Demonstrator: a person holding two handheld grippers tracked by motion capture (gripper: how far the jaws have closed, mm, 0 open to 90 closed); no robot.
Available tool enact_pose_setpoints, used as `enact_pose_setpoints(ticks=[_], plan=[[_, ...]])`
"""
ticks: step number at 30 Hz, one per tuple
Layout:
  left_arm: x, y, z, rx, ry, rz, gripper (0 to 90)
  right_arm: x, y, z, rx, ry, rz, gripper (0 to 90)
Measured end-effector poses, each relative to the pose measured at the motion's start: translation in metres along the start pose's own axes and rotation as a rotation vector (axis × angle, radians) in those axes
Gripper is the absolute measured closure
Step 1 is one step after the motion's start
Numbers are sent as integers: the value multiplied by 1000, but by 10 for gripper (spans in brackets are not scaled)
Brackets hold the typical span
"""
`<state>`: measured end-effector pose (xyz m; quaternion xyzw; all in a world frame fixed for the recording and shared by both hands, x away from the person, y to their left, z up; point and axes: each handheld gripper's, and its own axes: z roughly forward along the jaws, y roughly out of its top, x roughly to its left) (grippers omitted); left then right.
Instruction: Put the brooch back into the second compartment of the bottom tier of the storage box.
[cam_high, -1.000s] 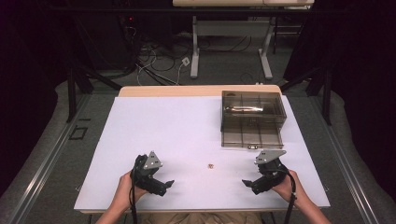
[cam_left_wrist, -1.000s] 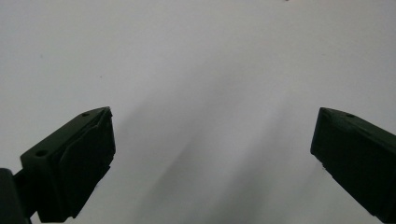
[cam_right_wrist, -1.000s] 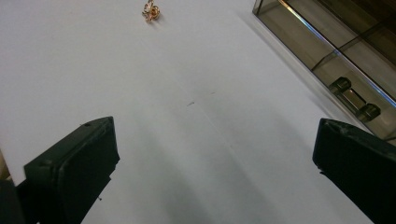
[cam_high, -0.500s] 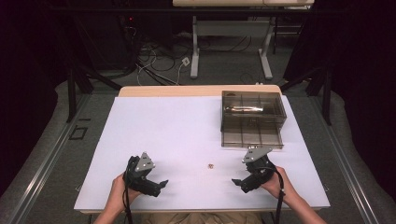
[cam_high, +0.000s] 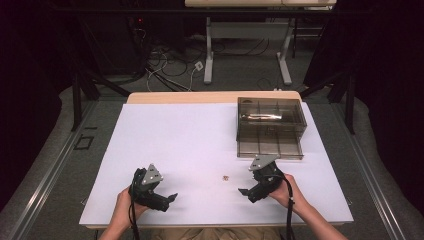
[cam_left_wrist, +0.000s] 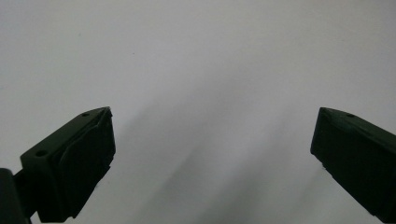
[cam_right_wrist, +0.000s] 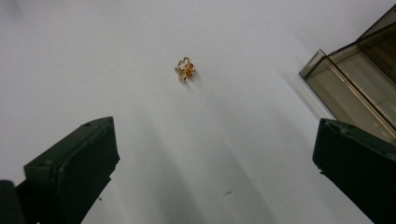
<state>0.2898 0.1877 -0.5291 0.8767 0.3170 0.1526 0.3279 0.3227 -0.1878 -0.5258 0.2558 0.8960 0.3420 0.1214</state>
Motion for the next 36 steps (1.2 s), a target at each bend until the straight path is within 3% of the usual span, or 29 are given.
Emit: enact_pose_setpoints(ticks=[36], plan=[[0,1,0,6,-9,8,0,4,32,46,28,55,-7,1]])
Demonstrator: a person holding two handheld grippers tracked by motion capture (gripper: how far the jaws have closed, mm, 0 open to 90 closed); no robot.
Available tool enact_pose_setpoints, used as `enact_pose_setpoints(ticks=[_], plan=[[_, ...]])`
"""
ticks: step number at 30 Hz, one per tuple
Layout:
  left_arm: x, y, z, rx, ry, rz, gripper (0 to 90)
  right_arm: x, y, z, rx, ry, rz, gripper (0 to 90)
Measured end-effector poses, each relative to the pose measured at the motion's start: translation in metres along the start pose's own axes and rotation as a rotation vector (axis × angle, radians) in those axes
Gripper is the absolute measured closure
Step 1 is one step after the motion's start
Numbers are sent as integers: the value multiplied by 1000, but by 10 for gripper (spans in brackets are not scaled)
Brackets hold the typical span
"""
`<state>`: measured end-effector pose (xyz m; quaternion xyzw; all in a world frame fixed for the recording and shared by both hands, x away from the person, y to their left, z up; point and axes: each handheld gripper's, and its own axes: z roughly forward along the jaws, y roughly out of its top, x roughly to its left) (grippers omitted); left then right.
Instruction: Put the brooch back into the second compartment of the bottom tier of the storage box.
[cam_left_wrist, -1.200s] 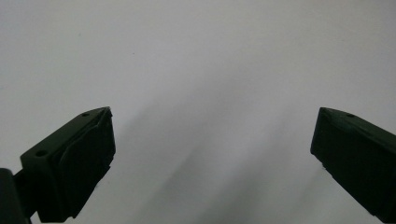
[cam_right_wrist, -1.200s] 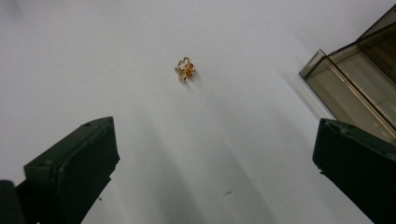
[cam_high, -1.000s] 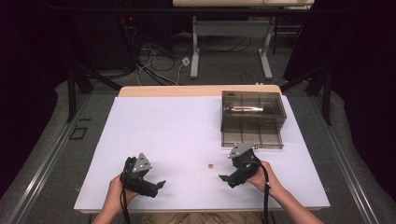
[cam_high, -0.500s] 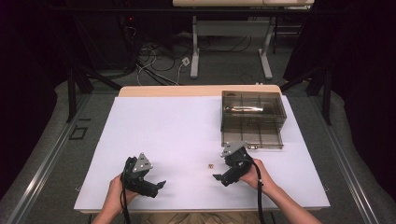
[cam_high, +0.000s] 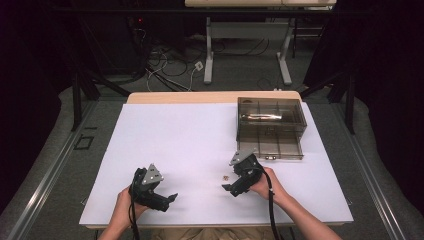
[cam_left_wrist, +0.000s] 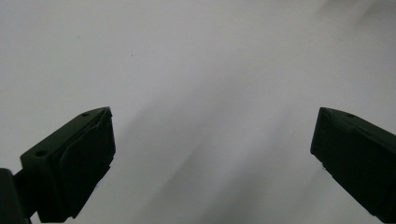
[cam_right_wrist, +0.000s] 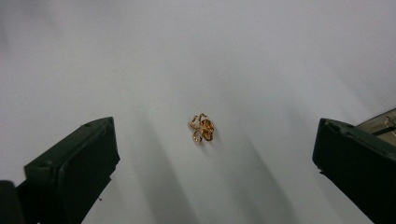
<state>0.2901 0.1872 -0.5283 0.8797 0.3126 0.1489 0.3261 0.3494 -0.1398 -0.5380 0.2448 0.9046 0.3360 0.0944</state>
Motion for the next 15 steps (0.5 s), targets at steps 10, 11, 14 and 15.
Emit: enact_pose_setpoints(ticks=[10,11,14,15], plan=[[0,0,0,-10,-1,1,0,-3,1,11,4,-14,22,308],[0,0,0,-9,-1,1,0,-3,0,12,6,-6,27,343],[0,1,-1,-9,0,2,0,-1,-1,14,12,-12,21,462],[0,1,0,-9,1,3,0,0,-1,15,11,-15,20,509]])
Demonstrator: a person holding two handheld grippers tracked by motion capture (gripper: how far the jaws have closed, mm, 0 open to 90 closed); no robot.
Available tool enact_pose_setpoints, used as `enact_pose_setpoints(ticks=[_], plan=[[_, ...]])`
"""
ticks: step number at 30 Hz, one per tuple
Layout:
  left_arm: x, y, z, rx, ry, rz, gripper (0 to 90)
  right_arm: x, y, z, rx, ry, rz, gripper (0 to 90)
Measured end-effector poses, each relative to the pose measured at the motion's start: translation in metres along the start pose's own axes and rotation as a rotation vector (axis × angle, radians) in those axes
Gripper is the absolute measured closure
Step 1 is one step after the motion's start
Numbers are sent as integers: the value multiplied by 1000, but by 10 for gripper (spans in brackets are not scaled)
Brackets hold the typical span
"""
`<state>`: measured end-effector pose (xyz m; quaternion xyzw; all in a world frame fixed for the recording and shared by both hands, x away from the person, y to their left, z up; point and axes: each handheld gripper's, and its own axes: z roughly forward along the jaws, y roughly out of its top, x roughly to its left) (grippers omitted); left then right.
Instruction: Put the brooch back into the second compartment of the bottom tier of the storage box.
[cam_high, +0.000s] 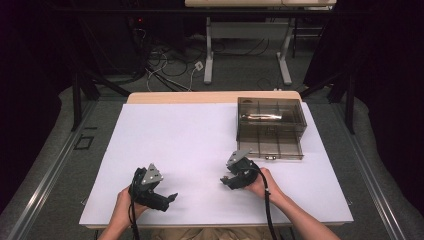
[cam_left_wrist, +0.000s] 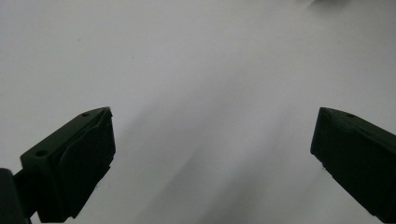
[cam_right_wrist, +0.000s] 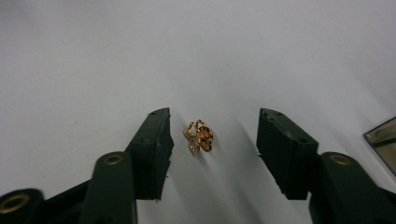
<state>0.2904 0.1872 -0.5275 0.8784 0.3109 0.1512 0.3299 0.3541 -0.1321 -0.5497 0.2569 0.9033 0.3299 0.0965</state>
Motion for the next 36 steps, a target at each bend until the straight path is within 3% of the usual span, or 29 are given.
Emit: enact_pose_setpoints(ticks=[7,18,36], plan=[[0,0,0,3,-4,-2,0,2,1,1,11,-5,-15,628],[-1,0,1,3,-6,-4,0,6,2,2,29,11,1,767],[-1,1,-1,5,-1,11,0,6,3,0,38,3,21,820]])
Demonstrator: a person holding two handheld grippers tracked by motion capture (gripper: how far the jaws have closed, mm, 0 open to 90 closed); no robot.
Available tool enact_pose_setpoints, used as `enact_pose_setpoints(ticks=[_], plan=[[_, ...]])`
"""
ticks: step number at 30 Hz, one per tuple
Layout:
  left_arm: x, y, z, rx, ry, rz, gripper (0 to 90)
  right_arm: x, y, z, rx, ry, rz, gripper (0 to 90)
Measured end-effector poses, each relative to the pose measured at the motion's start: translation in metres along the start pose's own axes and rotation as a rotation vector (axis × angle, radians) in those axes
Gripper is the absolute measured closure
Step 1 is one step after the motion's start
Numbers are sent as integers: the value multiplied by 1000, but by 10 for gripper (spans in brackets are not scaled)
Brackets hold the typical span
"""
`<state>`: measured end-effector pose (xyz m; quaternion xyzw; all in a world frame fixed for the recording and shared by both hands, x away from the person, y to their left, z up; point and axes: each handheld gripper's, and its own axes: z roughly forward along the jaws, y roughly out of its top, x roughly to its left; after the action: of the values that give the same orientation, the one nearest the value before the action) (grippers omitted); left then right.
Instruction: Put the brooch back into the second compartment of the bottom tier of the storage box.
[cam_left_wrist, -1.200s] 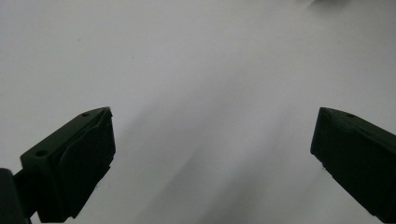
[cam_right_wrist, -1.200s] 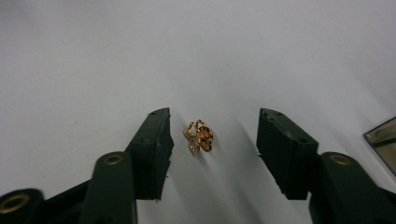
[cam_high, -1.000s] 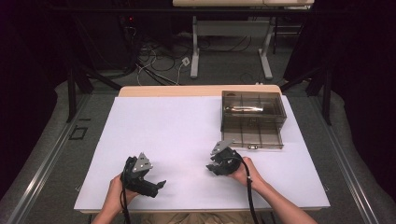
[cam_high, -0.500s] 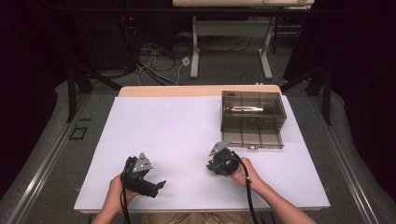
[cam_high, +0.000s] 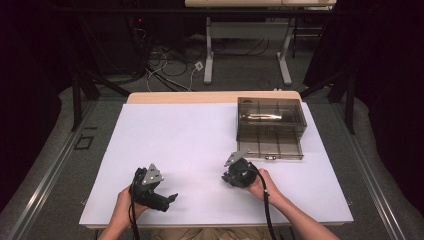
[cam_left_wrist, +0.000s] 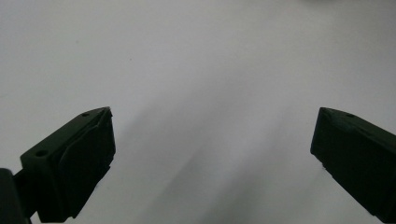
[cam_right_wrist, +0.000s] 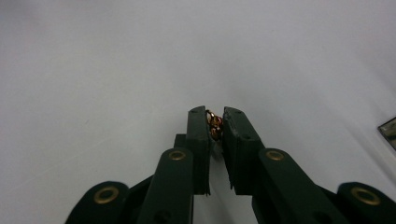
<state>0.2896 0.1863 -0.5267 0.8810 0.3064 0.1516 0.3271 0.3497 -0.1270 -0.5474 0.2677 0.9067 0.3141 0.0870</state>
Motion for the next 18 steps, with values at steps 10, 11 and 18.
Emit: enact_pose_setpoints(ticks=[10,11,18], plan=[[0,0,0,-5,2,2,0,0,0,-2,2,10,2,830],[0,0,0,-5,1,3,0,0,0,-2,3,9,5,829],[0,0,0,-6,0,1,0,0,0,-3,2,14,10,830]])
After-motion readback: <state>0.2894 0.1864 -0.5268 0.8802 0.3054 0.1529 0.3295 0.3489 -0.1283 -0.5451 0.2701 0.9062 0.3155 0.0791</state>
